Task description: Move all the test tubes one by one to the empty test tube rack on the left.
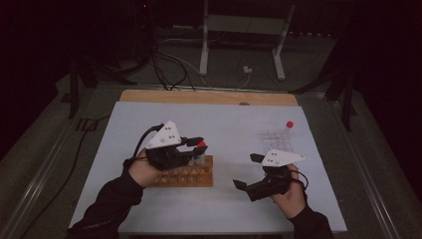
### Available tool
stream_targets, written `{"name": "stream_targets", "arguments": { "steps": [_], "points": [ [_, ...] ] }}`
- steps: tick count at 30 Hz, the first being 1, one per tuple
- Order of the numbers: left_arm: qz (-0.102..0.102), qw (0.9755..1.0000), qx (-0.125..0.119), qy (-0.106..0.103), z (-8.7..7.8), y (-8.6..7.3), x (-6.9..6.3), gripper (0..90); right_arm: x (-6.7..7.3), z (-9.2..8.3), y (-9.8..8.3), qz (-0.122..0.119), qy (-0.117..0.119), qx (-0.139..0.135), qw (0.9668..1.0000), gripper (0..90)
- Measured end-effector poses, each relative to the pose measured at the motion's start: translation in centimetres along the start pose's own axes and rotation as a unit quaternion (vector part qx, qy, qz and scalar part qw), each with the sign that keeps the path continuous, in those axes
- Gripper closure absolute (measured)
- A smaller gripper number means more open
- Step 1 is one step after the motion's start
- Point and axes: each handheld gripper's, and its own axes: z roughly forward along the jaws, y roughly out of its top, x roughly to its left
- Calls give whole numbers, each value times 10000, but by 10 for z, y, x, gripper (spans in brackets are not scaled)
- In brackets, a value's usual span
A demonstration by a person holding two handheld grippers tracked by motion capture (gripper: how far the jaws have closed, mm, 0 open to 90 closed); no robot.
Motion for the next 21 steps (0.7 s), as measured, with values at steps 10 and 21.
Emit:
{"name": "stream_targets", "arguments": {
  "steps": [10,21],
  "points": [
    [-105,9993,87,348,-30,-12,12,716,-1,-2,1,38,32,-44,10000,0],
    [-338,9967,174,711,-60,-34,24,716,-1,-1,1,42,33,-62,10000,0]
  ]
}}
